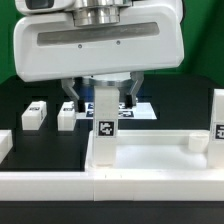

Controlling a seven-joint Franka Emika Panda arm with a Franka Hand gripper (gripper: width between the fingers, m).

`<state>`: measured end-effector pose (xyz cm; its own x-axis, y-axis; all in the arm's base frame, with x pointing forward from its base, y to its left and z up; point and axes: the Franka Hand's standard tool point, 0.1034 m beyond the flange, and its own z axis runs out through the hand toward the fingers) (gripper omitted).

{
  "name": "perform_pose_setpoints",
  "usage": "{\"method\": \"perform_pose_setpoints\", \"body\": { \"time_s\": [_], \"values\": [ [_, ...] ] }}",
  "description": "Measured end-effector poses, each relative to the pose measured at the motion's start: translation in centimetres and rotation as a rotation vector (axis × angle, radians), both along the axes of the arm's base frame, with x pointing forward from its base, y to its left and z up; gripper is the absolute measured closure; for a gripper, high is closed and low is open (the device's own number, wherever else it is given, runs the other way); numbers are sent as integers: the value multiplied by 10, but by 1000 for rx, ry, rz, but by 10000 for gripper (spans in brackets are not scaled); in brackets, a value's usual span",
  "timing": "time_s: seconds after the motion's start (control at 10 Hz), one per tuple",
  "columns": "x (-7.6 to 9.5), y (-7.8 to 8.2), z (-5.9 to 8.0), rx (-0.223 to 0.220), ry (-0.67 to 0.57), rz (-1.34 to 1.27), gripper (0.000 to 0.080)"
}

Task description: Assemble desk

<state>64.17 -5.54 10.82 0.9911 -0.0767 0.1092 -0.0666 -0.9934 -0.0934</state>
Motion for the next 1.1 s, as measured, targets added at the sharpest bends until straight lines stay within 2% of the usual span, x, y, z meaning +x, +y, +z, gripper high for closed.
{"method": "perform_pose_setpoints", "body": {
  "time_s": [0.1, 0.4, 0.6, 0.8, 0.9, 1.1],
  "values": [
    [0, 0, 0, 7, 6, -67, 506],
    [0, -5, -1, 31, 28, -353, 506],
    [-2, -5, -2, 59, 65, -697, 506],
    [-4, 1, -2, 122, 154, -1130, 506],
    [-4, -5, -3, 201, 197, -1346, 505],
    [-4, -7, -3, 218, 215, -1457, 505]
  ]
}}
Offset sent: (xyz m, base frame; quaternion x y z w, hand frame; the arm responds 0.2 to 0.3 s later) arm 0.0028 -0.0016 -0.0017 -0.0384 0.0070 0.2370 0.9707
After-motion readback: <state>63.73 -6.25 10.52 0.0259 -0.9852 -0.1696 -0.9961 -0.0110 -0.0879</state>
